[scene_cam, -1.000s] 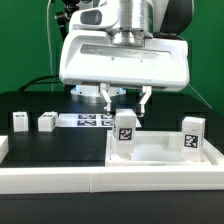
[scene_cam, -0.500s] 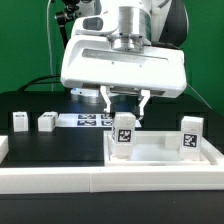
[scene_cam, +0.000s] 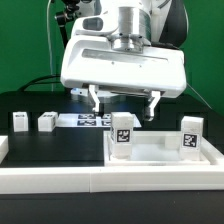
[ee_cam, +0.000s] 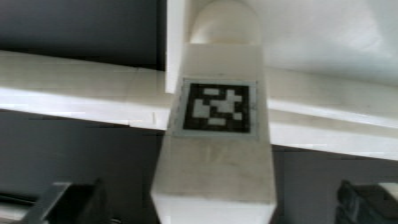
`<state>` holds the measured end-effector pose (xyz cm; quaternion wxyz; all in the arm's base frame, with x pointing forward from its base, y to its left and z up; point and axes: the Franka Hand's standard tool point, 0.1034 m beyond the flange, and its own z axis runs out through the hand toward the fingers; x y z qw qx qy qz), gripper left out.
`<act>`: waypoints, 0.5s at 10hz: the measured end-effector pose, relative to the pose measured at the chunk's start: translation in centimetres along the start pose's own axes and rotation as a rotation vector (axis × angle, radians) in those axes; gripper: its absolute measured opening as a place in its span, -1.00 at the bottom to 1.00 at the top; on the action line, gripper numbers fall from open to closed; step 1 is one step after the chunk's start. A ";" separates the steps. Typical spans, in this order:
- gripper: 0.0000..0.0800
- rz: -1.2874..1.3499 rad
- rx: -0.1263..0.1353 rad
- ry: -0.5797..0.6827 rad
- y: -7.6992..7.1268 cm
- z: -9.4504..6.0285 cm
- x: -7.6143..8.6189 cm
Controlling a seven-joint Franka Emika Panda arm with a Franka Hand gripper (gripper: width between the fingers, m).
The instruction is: Assemble square table
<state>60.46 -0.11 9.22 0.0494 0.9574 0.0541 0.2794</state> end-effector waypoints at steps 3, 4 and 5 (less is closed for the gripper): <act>0.62 -0.005 -0.004 0.003 0.6 -0.5 0.4; 0.62 -0.005 -0.002 0.005 0.7 -0.9 0.8; 0.62 -0.005 0.003 -0.011 0.5 -0.8 0.6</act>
Offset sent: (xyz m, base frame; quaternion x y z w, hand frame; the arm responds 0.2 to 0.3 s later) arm -0.0084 -0.0067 0.0211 0.0088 -0.0249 -0.0152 0.9995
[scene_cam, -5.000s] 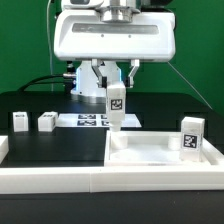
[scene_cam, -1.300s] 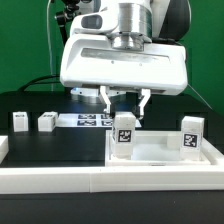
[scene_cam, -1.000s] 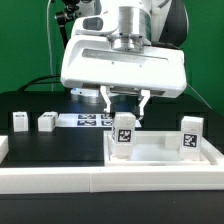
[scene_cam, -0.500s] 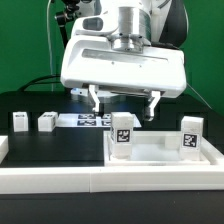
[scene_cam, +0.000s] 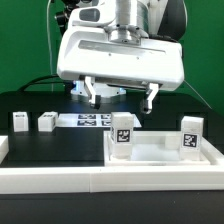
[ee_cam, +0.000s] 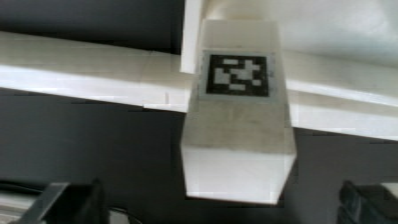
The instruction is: Assemble square table
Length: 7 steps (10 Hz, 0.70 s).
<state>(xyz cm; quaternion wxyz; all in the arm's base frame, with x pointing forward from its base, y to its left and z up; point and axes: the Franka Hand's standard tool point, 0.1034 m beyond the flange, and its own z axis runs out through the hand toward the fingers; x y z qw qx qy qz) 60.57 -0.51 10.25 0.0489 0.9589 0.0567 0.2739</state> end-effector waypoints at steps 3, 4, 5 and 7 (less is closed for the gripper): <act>0.62 0.001 0.010 -0.031 -0.2 0.2 -0.1; 0.62 -0.002 0.046 -0.153 -0.9 0.5 -0.8; 0.62 -0.003 0.072 -0.247 -0.3 0.5 -0.2; 0.62 -0.016 0.115 -0.389 -0.7 0.7 -0.1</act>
Offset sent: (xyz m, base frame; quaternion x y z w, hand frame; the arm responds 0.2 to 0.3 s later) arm 0.0000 0.0000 0.0000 0.0000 -0.1938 0.0000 0.9810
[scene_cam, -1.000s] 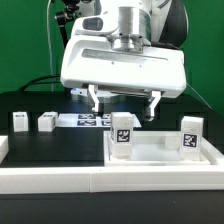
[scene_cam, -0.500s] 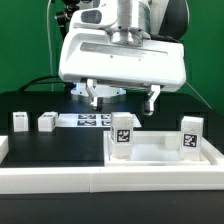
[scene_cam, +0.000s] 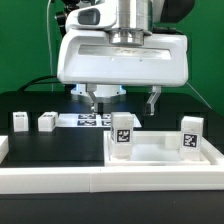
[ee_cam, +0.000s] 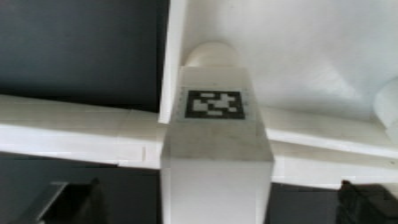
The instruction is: Assemble square table
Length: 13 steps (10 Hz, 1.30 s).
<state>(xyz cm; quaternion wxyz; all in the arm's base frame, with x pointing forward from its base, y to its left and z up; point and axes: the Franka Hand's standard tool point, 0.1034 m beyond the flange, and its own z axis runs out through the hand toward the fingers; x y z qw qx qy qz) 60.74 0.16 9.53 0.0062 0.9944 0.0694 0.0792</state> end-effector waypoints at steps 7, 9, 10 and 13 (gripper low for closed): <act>0.62 0.009 0.021 -0.072 0.1 0.3 0.4; 0.62 0.006 0.020 -0.075 0.9 0.5 0.2; 0.62 0.008 0.019 -0.077 1.0 0.7 0.1; 0.29 0.008 0.019 -0.079 1.1 0.8 0.0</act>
Offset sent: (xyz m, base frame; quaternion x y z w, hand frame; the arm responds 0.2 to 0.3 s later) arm 0.0000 0.0000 0.0000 0.0000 0.0000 0.0000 1.0000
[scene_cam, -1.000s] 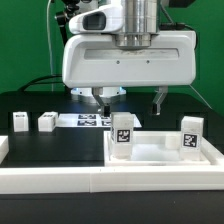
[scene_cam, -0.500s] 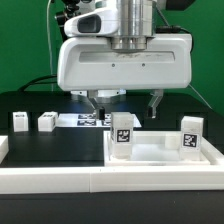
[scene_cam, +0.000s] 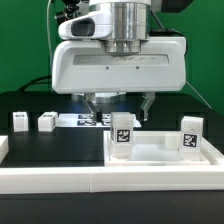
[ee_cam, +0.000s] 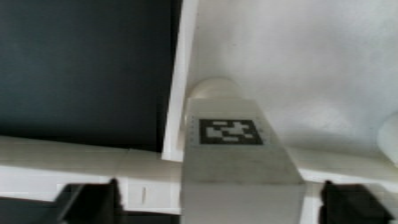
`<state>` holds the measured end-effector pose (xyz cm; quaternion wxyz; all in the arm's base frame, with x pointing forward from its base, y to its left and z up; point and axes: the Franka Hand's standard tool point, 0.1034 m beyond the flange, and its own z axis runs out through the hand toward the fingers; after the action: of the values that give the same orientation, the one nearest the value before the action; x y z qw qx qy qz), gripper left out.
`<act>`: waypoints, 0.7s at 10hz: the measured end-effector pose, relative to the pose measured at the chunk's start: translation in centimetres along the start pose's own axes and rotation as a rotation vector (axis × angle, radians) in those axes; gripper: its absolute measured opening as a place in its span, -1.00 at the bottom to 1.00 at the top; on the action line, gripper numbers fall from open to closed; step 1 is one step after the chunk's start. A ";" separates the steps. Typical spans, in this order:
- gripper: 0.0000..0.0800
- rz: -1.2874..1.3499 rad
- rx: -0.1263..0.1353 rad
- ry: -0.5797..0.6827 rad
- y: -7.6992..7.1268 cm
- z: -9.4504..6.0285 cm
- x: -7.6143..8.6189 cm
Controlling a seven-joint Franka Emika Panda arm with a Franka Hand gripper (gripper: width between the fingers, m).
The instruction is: Assemble square table
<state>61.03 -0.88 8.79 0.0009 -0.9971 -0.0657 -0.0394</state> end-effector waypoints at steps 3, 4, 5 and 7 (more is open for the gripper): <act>-0.28 0.025 0.000 0.000 0.0 0.0 0.0; -0.28 0.026 0.000 0.000 0.0 0.0 0.0; -0.28 0.097 0.002 0.000 -0.1 0.0 0.0; -0.28 0.287 0.007 0.003 -0.2 0.1 0.0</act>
Offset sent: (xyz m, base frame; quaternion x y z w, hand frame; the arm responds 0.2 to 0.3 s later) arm 0.0000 0.0000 0.0000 0.0000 0.0000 0.0000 1.0000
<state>60.97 -0.71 8.72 0.0099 -0.9961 0.0775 -0.0399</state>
